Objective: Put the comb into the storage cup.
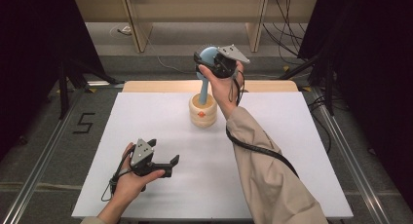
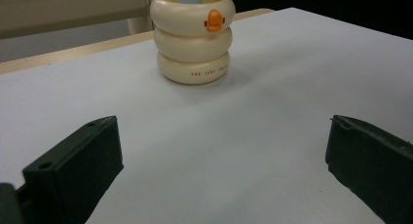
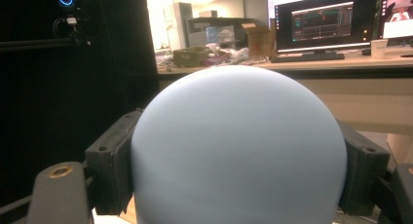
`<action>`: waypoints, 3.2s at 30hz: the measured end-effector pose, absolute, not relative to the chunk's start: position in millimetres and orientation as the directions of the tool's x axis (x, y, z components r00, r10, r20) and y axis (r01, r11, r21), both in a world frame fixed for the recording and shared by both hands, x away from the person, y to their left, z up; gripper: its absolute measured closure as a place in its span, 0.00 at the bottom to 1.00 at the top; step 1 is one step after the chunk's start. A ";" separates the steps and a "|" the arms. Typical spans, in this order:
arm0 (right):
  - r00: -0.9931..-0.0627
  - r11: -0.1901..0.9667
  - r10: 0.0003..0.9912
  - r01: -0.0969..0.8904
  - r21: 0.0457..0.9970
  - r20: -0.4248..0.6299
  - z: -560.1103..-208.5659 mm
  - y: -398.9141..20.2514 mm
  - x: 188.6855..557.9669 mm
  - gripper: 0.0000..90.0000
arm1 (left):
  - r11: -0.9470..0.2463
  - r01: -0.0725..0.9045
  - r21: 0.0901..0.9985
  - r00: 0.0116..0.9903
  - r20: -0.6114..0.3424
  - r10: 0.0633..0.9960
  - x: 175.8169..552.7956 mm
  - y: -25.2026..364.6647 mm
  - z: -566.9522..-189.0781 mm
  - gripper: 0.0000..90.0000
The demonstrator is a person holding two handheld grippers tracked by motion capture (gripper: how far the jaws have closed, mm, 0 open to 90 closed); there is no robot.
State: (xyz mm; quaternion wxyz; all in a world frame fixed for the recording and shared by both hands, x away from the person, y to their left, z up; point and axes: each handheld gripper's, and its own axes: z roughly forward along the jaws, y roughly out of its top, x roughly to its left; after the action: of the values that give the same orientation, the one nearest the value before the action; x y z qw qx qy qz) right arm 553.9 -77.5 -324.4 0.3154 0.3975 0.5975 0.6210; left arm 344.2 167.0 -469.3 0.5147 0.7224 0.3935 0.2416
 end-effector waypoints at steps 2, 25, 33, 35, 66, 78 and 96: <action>-0.486 -0.084 0.866 0.085 0.993 0.115 -324.7 -77.5 554.0 0.23 | -0.158 0.320 0.934 0.572 -0.057 0.818 344.2 167.1 -469.2 0.00; -0.482 -0.063 0.871 0.078 0.995 0.093 -338.2 -72.8 555.6 0.23 | -0.155 0.318 0.935 0.566 -0.056 0.823 343.9 167.6 -468.8 0.00; -0.468 -0.059 0.878 0.089 0.994 0.094 -348.3 -75.1 557.4 0.23 | -0.157 0.317 0.935 0.565 -0.054 0.823 343.7 167.4 -469.1 0.00; -0.467 -0.059 0.879 0.091 0.994 0.094 -349.9 -75.0 558.3 0.23 | -0.157 0.317 0.936 0.566 -0.054 0.823 343.7 167.5 -468.9 0.00; -0.467 -0.034 0.882 0.082 0.996 0.069 -367.0 -69.8 557.4 0.23 | -0.160 0.317 0.935 0.569 -0.053 0.821 343.5 166.8 -469.7 0.00; -0.467 -0.028 0.882 0.068 0.997 0.056 -369.9 -66.0 559.5 0.23 | -0.159 0.317 0.935 0.570 -0.054 0.820 343.5 166.6 -470.1 0.00; -0.467 0.016 0.884 0.038 0.999 0.003 -374.9 -65.2 561.5 0.23 | -0.164 0.316 0.934 0.573 -0.050 0.818 343.6 166.3 -471.3 0.00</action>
State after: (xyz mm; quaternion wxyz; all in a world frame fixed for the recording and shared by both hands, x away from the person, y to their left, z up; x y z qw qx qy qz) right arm 561.5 -65.2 -374.9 0.3563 0.3735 0.6174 0.5936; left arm 343.6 166.3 -471.3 0.5139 0.7229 0.3922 0.2440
